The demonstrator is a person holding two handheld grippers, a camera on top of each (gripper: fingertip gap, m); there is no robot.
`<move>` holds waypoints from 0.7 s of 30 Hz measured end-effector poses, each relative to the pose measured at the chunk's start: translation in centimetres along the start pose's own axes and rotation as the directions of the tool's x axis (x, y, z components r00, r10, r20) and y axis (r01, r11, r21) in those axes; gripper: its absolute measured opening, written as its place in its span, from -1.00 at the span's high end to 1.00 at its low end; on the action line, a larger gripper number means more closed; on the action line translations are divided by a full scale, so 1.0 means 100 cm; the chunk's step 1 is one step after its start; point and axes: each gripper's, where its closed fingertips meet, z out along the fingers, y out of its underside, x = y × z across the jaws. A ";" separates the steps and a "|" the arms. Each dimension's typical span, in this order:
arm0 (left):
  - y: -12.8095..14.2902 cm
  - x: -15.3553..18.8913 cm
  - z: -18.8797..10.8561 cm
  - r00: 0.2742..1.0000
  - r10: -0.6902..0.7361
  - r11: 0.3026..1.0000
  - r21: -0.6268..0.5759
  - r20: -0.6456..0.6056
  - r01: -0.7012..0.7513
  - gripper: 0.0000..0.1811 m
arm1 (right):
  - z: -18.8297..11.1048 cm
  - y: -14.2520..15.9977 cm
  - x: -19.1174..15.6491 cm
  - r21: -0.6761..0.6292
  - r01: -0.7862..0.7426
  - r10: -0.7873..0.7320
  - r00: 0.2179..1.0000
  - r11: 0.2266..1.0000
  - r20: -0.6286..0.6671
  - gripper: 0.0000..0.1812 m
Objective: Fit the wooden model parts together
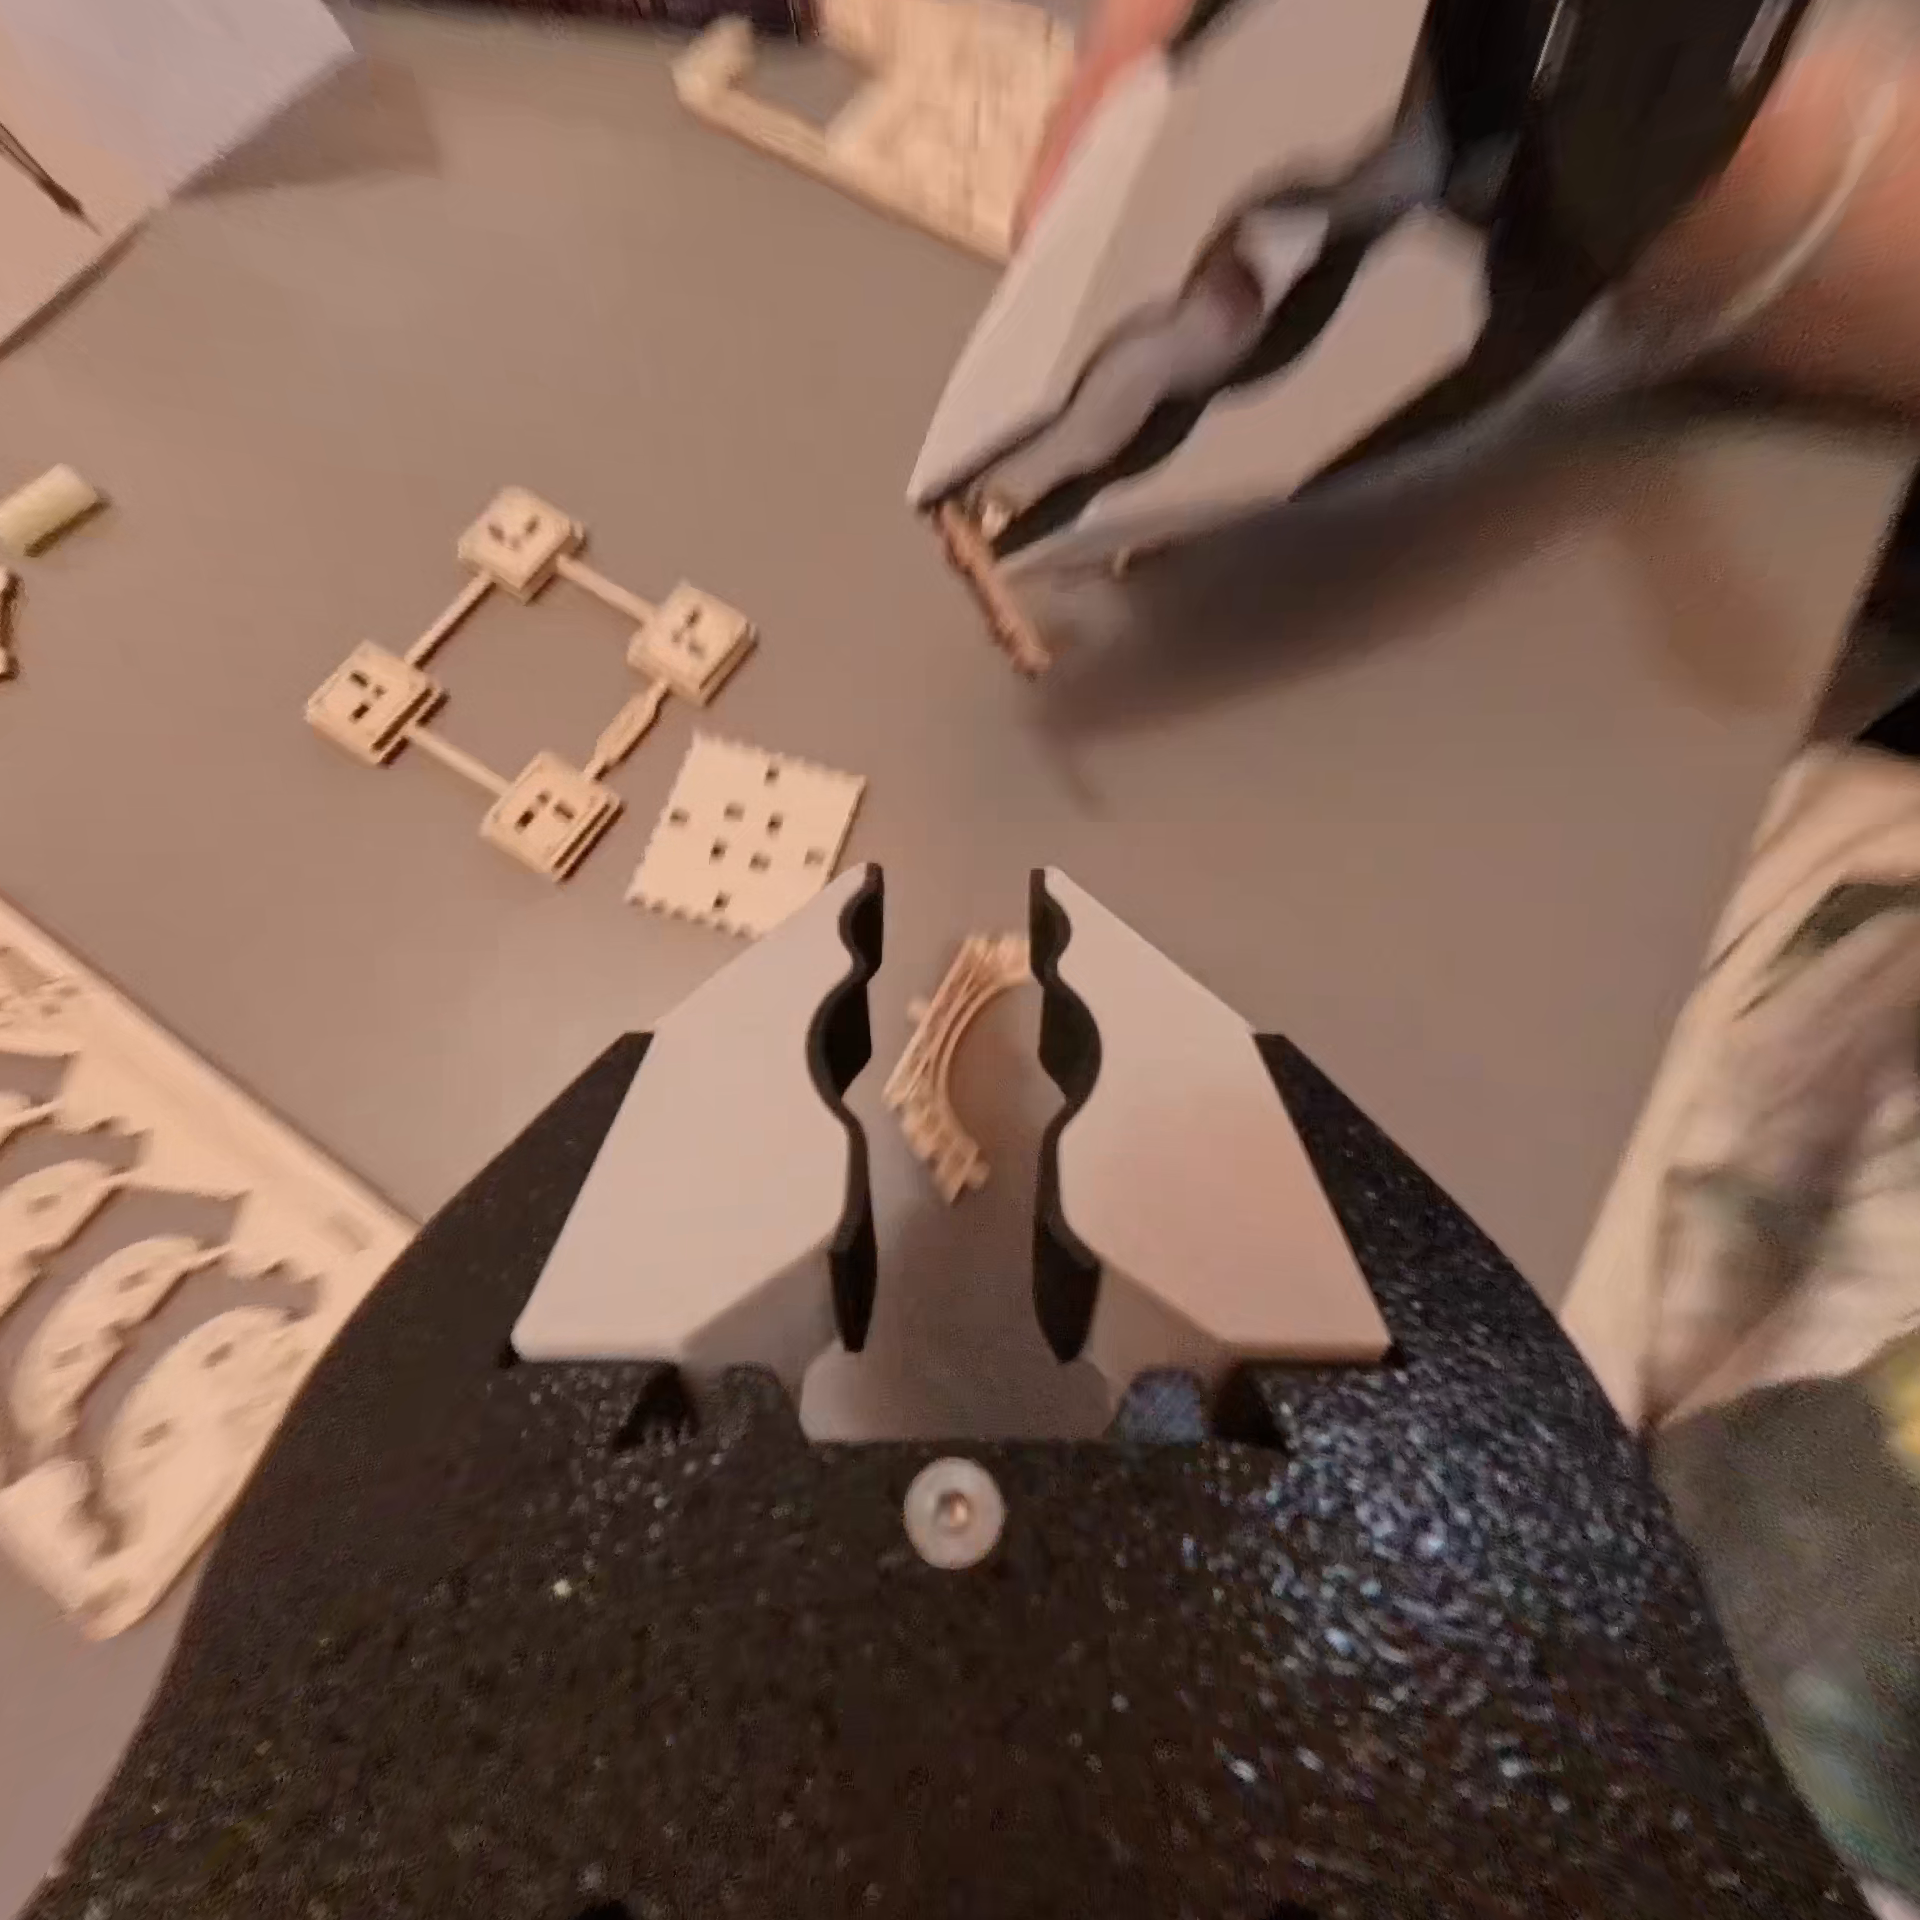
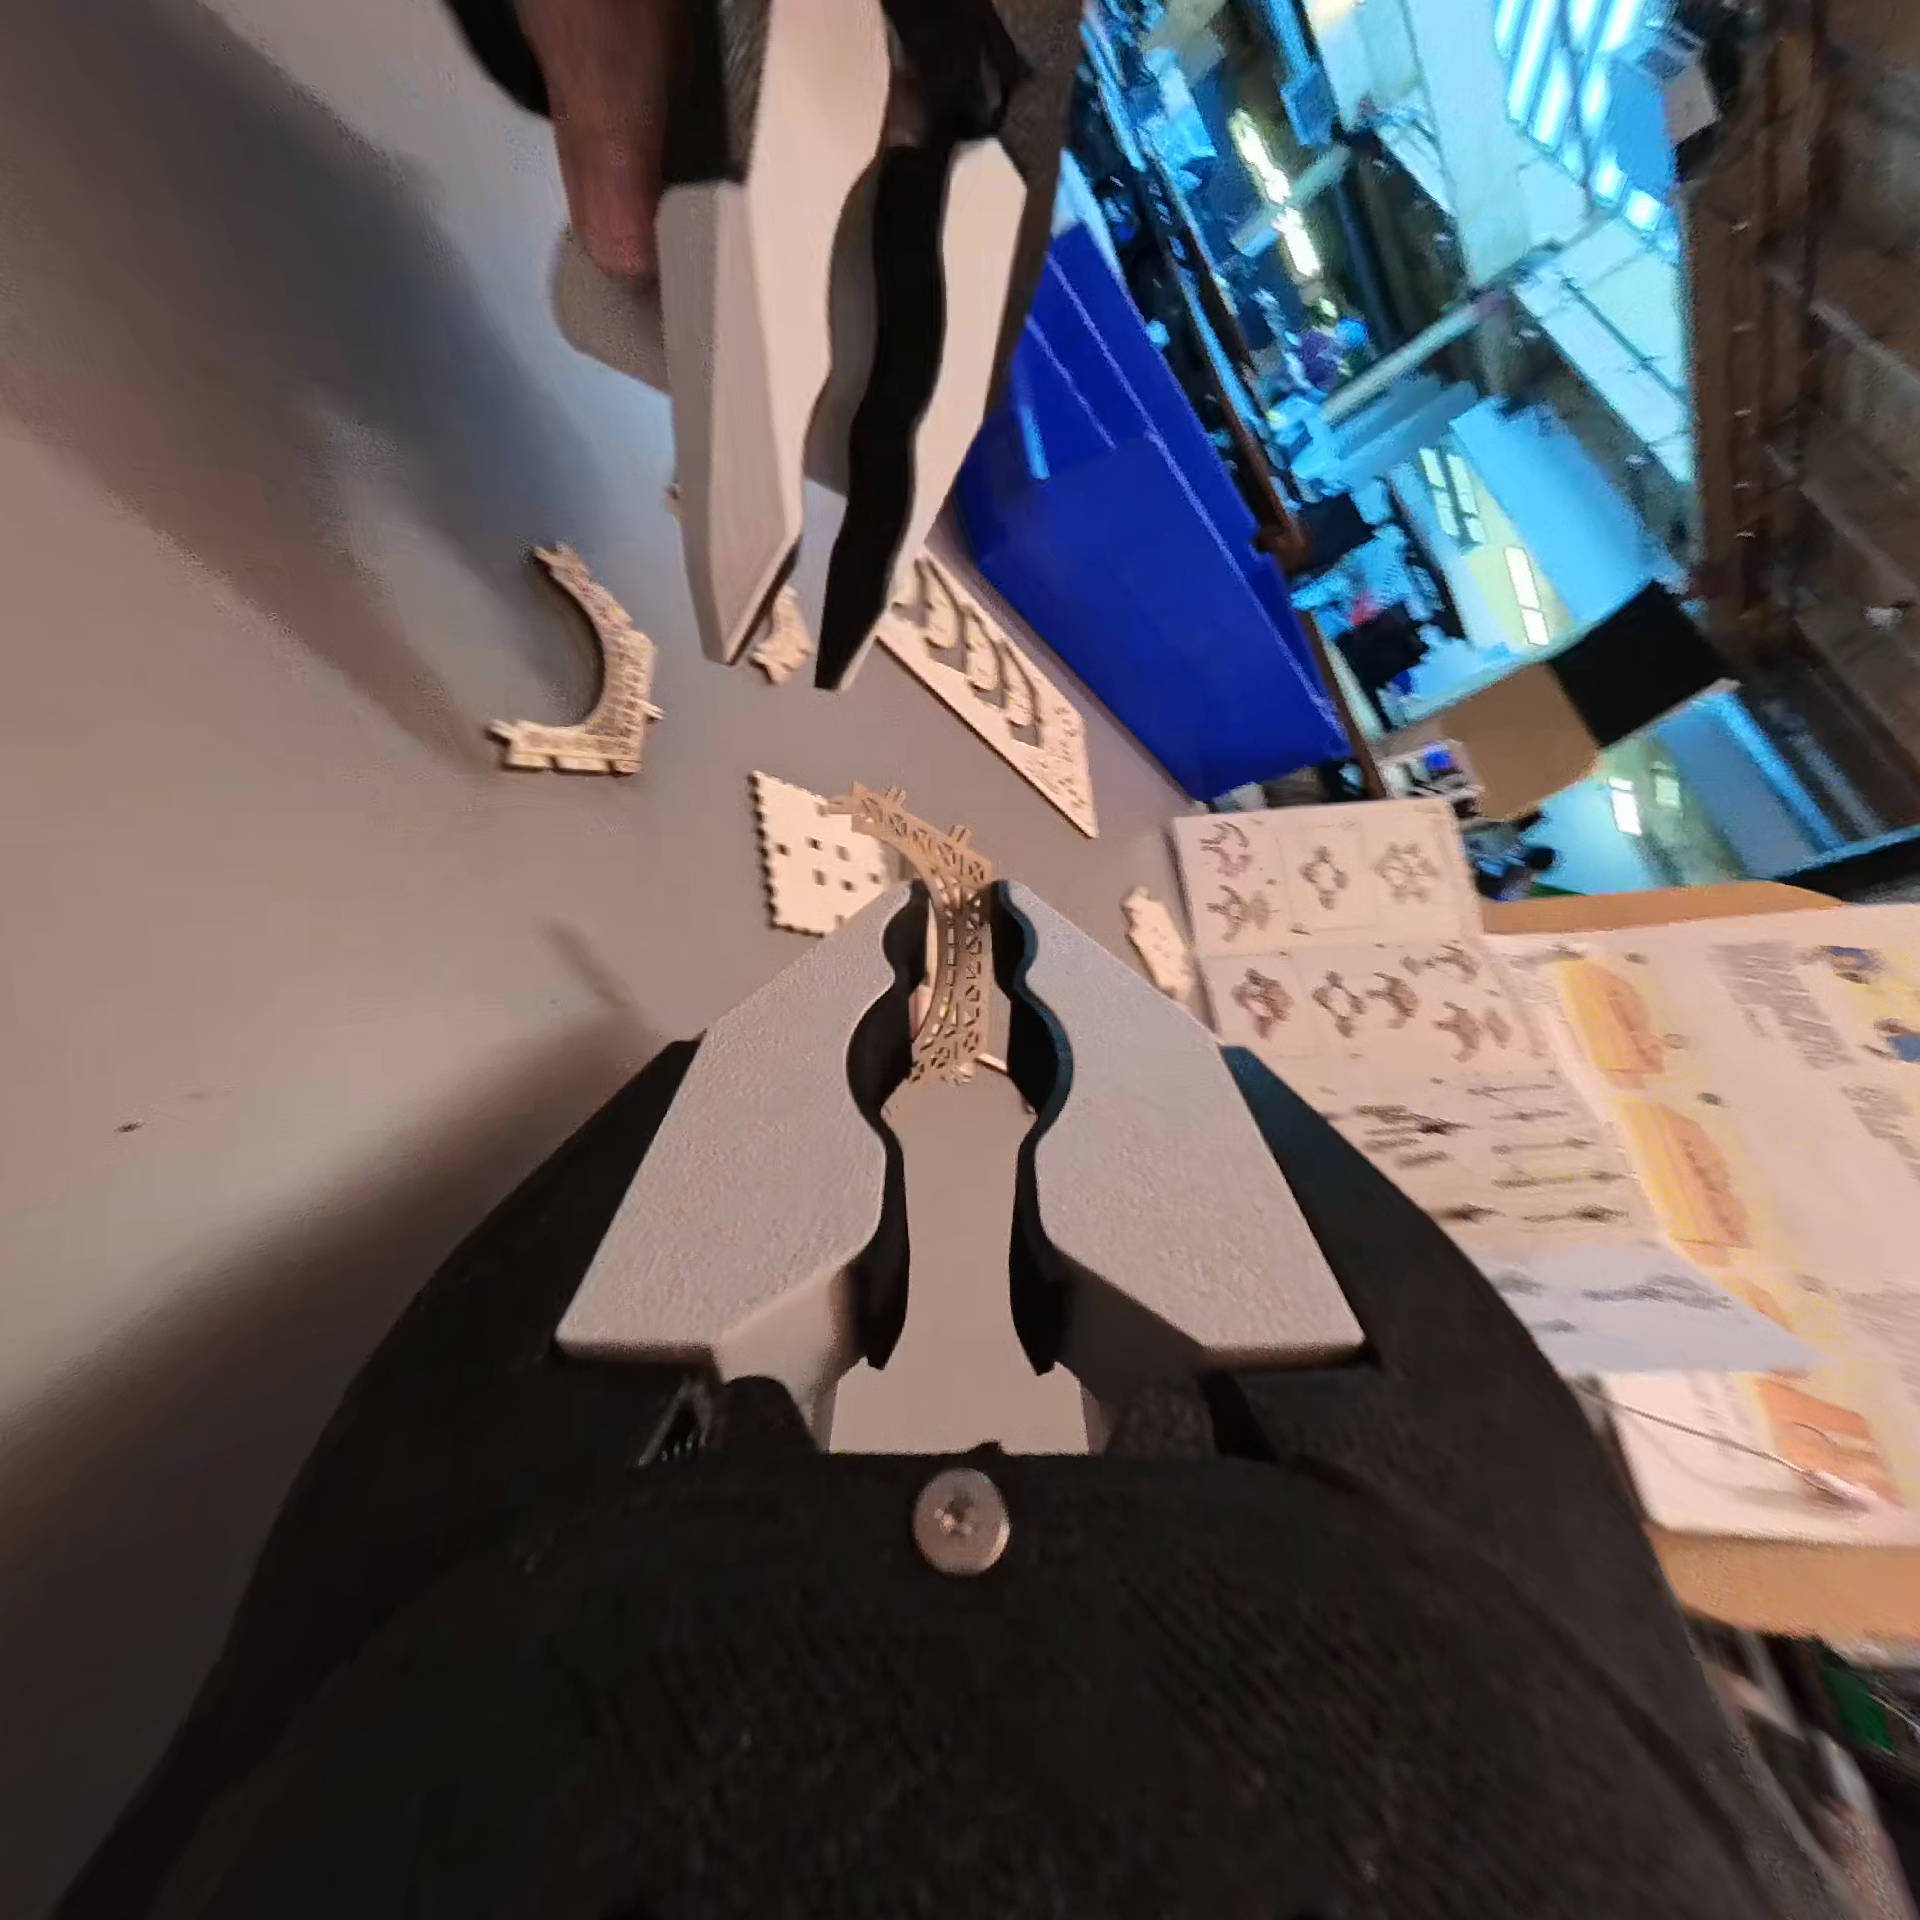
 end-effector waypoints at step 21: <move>0.035 0.008 0.023 0.892 0.388 0.875 -0.212 -0.234 -0.436 0.90 | -0.011 -0.028 -0.041 0.175 -0.346 0.262 0.888 0.922 0.378 0.90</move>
